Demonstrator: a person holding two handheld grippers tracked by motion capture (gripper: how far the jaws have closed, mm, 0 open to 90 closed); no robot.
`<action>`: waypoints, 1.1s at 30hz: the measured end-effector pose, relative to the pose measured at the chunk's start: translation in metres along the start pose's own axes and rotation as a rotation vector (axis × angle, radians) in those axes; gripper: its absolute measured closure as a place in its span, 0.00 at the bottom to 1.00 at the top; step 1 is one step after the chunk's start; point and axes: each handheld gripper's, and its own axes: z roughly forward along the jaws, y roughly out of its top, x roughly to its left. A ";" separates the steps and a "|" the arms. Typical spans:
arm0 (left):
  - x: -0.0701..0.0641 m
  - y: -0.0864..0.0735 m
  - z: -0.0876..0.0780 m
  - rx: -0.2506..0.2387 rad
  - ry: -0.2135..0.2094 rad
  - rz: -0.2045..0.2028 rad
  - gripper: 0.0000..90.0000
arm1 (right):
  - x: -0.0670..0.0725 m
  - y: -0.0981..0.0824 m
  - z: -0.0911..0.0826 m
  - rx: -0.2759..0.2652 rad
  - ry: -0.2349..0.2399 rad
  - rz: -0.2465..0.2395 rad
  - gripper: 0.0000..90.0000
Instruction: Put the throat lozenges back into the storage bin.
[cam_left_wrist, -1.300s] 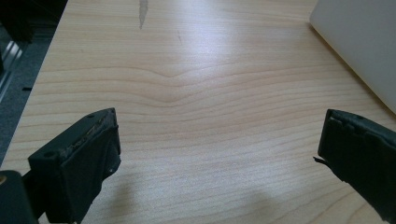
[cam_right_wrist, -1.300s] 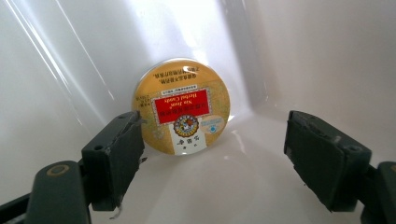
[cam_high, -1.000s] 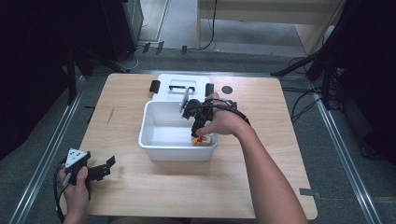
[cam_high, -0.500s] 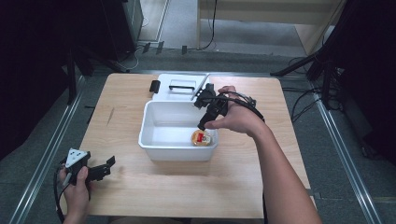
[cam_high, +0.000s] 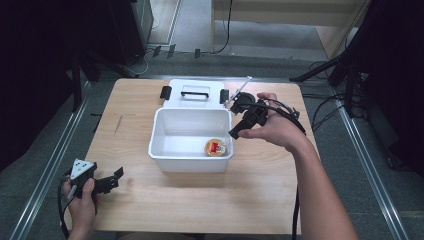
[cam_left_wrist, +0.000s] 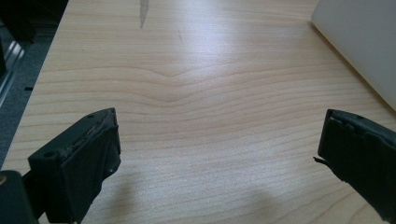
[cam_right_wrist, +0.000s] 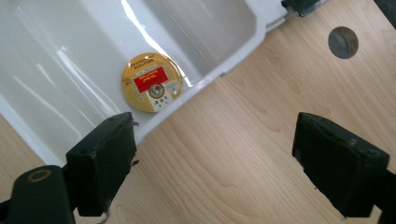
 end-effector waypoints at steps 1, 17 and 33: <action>0.000 0.000 0.000 0.001 -0.001 0.000 0.00 | -0.004 -0.008 0.000 -0.013 -0.007 0.021 0.14; 0.000 0.000 0.000 0.001 0.002 -0.001 0.00 | -0.023 -0.077 0.015 -0.089 -0.047 0.166 0.00; -0.001 0.000 0.000 0.001 0.001 0.003 0.00 | -0.033 -0.158 0.047 -0.221 -0.126 0.351 0.00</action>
